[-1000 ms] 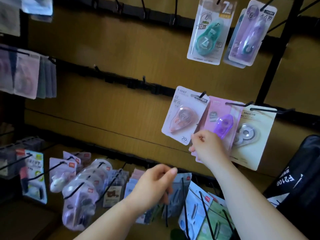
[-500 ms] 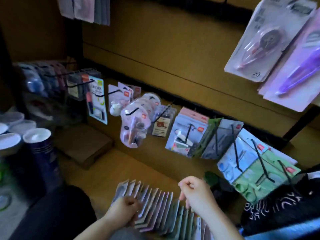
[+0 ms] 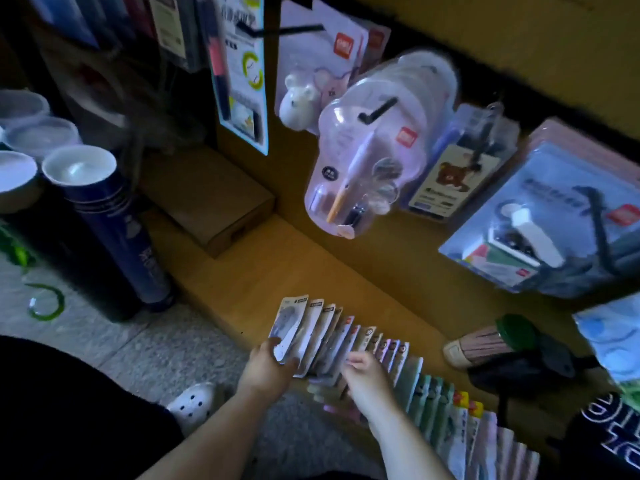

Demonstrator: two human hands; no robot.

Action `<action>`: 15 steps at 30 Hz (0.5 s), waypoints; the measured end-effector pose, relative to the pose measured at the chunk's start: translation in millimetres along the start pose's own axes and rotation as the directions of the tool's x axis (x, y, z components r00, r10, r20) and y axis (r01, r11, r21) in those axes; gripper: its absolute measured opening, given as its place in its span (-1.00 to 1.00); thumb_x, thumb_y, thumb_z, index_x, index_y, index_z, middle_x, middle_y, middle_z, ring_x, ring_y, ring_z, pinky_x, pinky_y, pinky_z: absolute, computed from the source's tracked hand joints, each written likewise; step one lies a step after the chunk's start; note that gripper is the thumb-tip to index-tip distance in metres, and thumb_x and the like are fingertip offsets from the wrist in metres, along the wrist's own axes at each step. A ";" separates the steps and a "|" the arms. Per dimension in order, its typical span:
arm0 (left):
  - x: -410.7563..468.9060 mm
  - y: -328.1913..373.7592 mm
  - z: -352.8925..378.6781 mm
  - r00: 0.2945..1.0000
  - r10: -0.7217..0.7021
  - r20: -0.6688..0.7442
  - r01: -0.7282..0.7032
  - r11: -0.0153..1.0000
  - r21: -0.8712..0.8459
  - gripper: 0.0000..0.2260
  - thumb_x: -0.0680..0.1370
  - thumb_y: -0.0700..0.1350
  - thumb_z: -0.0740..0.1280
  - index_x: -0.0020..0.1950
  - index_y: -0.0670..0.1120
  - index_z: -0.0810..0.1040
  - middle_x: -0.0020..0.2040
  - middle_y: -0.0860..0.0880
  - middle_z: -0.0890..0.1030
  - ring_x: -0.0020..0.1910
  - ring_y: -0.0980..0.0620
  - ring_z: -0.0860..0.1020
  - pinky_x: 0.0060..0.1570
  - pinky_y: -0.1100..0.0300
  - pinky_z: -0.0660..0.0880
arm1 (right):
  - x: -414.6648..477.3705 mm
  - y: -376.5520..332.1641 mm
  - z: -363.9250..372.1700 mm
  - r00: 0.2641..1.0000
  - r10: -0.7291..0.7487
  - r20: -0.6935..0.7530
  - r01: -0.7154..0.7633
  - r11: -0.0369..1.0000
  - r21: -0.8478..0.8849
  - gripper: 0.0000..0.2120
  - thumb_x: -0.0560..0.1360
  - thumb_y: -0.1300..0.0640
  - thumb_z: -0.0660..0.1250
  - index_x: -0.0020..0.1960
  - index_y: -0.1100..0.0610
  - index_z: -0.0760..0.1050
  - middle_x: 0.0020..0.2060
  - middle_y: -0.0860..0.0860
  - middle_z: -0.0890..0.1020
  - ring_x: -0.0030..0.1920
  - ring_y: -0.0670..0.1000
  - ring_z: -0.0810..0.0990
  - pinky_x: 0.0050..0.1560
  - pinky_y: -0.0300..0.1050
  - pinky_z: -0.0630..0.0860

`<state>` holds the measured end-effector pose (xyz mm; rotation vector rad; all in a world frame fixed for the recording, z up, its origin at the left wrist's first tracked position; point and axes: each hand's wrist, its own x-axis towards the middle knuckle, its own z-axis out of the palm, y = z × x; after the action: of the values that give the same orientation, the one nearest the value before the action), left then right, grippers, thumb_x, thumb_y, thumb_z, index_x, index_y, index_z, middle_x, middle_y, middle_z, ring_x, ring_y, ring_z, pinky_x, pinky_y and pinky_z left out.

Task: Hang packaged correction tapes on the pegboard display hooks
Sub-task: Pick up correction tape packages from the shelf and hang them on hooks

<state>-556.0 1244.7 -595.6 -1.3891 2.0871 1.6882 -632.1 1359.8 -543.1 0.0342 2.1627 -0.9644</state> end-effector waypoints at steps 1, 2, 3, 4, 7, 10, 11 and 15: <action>6.9 -3.6 -2.1 1.000 0.002 0.000 -0.002 1.000 0.020 -0.50 0.48 -0.08 0.32 0.38 -0.13 0.28 0.35 -0.14 0.38 0.22 -0.12 0.46 0.07 0.14 0.44 | 8.0 0.2 7.0 1.000 -0.001 -0.003 0.001 1.000 -0.031 -0.72 0.56 0.24 0.13 0.26 0.19 0.35 0.12 0.06 0.46 -0.11 -0.01 0.48 -0.33 -0.27 0.51; 13.6 -7.8 -3.0 1.000 0.003 0.009 -0.003 0.999 0.039 -0.47 0.47 -0.07 0.33 0.40 -0.12 0.26 0.37 -0.14 0.35 0.29 -0.12 0.41 0.18 0.12 0.40 | 16.6 0.9 13.8 1.000 -0.012 -0.004 0.011 0.998 -0.063 -0.67 0.56 0.25 0.13 0.31 0.18 0.31 0.24 0.08 0.44 0.03 0.02 0.49 -0.20 -0.25 0.50; 19.5 -12.3 -3.2 0.999 0.001 0.037 -0.003 0.998 0.056 -0.44 0.48 -0.06 0.33 0.42 -0.12 0.23 0.39 -0.14 0.32 0.34 -0.11 0.35 0.24 0.13 0.35 | 24.2 0.7 20.4 1.000 -0.026 0.006 0.026 0.996 -0.087 -0.63 0.55 0.27 0.13 0.35 0.17 0.28 0.33 0.09 0.39 0.18 0.06 0.46 -0.01 -0.20 0.47; 25.0 -16.3 -2.6 0.997 -0.001 0.079 -0.005 0.997 0.073 -0.42 0.48 -0.05 0.33 0.44 -0.12 0.19 0.41 -0.14 0.29 0.38 -0.10 0.31 0.26 0.15 0.31 | 31.0 0.2 26.8 0.999 -0.036 0.023 0.038 0.994 -0.099 -0.59 0.55 0.28 0.13 0.39 0.16 0.24 0.40 0.09 0.33 0.32 0.07 0.38 0.17 -0.15 0.39; 38.1 -26.2 2.0 0.979 0.039 0.199 -0.060 0.993 0.102 -0.41 0.52 -0.05 0.29 0.47 -0.11 0.12 0.48 -0.11 0.19 0.44 -0.06 0.22 0.32 0.20 0.23 | 46.1 -2.5 43.3 0.994 -0.064 0.086 0.079 0.980 -0.181 -0.48 0.54 0.25 0.14 0.47 0.09 0.10 0.48 0.04 0.17 0.47 0.07 0.18 0.39 -0.11 0.21; 48.8 -34.8 6.6 0.969 0.100 0.225 -0.130 0.984 0.124 -0.45 0.54 -0.05 0.25 0.47 -0.07 0.12 0.51 -0.04 0.10 0.46 -0.02 0.19 0.34 0.23 0.20 | 59.7 3.0 57.3 0.992 -0.077 0.101 0.101 0.959 -0.264 -0.40 0.53 0.22 0.16 0.49 0.07 0.00 0.51 0.03 0.10 0.50 0.06 0.08 0.48 -0.04 0.11; 51.0 -35.7 7.1 0.968 0.110 0.226 -0.144 0.980 0.137 -0.46 0.54 -0.04 0.25 0.47 -0.06 0.13 0.51 -0.03 0.08 0.46 -0.01 0.20 0.33 0.24 0.21 | 63.4 5.5 61.5 0.991 -0.094 0.091 0.118 0.944 -0.309 -0.39 0.52 0.20 0.18 0.50 0.06 -0.01 0.51 0.04 0.09 0.51 0.05 0.07 0.49 0.00 0.09; 59.7 -38.7 6.4 0.977 0.135 0.164 -0.162 0.973 0.162 -0.43 0.52 -0.03 0.28 0.46 -0.05 0.14 0.44 -0.06 0.21 0.35 -0.05 0.34 0.28 0.18 0.30 | 70.8 6.8 69.9 0.992 -0.124 -0.030 0.102 0.912 -0.397 -0.41 0.51 0.15 0.22 0.47 0.09 0.08 0.49 0.06 0.16 0.49 0.07 0.11 0.47 0.02 0.10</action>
<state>-565.8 1217.9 -661.1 -1.0435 2.2378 1.5612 -636.8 1300.8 -623.4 -0.2666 2.3936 -0.5758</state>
